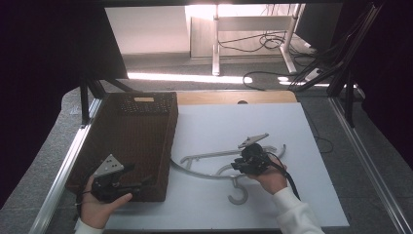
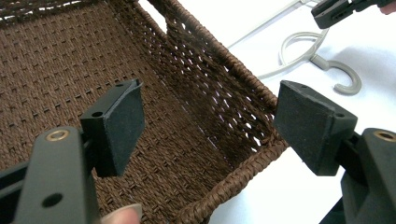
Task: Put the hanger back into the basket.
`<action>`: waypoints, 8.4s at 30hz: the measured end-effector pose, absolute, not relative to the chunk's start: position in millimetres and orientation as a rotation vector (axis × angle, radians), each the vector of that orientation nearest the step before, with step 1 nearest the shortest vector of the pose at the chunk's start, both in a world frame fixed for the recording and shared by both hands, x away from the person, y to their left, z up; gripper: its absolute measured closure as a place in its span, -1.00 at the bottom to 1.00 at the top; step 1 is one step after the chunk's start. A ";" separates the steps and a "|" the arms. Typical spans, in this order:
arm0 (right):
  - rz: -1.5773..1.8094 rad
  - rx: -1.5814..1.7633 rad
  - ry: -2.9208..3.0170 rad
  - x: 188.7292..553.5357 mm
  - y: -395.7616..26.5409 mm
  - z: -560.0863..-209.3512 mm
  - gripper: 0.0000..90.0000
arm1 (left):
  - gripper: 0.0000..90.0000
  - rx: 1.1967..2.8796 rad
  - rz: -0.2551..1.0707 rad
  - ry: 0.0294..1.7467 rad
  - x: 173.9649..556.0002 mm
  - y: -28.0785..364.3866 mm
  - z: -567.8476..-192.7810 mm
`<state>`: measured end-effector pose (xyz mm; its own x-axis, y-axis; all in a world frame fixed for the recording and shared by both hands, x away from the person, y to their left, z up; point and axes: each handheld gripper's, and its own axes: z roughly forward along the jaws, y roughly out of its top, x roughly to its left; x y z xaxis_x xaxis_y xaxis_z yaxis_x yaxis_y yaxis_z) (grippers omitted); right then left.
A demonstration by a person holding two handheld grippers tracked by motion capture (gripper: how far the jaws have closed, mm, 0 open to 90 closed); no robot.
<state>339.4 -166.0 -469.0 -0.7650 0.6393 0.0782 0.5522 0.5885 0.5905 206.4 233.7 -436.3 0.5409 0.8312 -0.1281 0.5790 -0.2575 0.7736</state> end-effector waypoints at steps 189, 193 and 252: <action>1.004 1.249 2.456 283.5 -272.5 -475.3 -0.28 | -0.09 2.452 -0.006 0.597 222.2 41.6 -486.8; 0.998 1.252 2.459 283.8 -271.7 -476.4 -0.29 | -0.05 2.485 -0.025 0.581 222.9 35.4 -495.1; 1.037 1.299 2.367 285.8 -285.3 -468.1 -0.30 | 0.83 2.674 0.063 0.450 219.6 6.2 -507.6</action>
